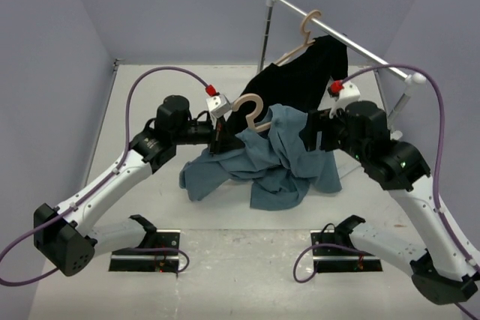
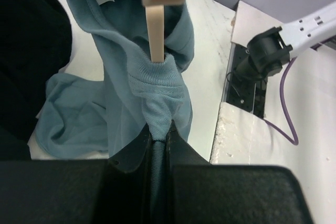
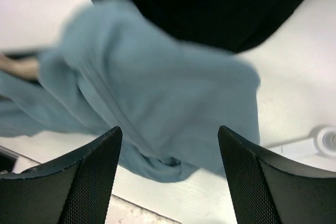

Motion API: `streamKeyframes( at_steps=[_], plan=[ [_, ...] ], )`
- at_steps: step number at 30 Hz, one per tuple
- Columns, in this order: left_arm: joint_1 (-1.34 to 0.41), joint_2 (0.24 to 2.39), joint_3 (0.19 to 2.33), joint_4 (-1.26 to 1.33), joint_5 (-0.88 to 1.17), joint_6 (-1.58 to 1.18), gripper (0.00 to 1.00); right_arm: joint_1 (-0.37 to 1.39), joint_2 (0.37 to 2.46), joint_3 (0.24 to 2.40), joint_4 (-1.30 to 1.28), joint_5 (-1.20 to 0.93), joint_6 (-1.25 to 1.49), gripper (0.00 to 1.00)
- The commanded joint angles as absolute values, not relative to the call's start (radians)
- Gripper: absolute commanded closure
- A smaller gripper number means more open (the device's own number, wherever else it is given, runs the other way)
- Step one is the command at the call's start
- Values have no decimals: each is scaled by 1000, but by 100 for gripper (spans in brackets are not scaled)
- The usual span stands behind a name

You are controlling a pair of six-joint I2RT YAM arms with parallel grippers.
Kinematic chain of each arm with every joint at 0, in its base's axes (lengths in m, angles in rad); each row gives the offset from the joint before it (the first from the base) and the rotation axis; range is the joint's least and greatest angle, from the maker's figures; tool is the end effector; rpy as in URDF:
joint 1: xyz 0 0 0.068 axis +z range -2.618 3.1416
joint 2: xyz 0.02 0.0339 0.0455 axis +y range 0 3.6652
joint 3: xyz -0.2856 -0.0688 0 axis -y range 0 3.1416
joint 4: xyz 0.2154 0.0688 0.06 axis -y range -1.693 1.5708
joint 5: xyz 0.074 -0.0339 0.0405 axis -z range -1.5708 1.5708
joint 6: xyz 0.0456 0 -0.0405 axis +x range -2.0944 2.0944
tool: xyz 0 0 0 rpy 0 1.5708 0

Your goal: Place the t-shirt on the hanger

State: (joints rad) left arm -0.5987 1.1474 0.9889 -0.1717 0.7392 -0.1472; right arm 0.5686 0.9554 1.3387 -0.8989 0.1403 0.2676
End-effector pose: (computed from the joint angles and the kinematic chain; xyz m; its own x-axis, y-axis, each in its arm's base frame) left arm 0.1700 -0.1531 0.3642 -0.4032 0.1439 -0.9037 0.8935 0.2754 -0.3548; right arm 0.1181 0.0679 0.4242 -0.5146 -0.0181 -0.8573 -0.3055 0.9381 0.1635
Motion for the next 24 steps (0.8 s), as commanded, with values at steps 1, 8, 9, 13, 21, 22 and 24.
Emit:
streamKeyframes(
  at_steps=[1, 8, 9, 13, 21, 22, 24],
  plan=[
    [-600, 1146, 1072, -161, 688, -197, 100, 568, 829, 1135, -825, 91, 258, 25],
    [-600, 1171, 1106, -135, 712, -242, 100, 639, 806, 877, -594, -29, 255, 32],
    [-600, 1174, 1106, -129, 715, -248, 100, 642, 832, 877, -576, -13, 255, 35],
    [-601, 1178, 1106, -97, 727, -286, 100, 651, 895, 888, -528, 168, 279, 66],
    [-598, 1175, 1137, -185, 711, -218, 100, 646, 818, 988, -655, 587, 265, 100],
    [-598, 1172, 1137, -187, 714, -213, 100, 638, 814, 1013, -676, 625, 243, 100],
    [-597, 1170, 1134, -180, 738, -210, 100, 600, 822, 1074, -686, 645, 170, 100]
  ],
)
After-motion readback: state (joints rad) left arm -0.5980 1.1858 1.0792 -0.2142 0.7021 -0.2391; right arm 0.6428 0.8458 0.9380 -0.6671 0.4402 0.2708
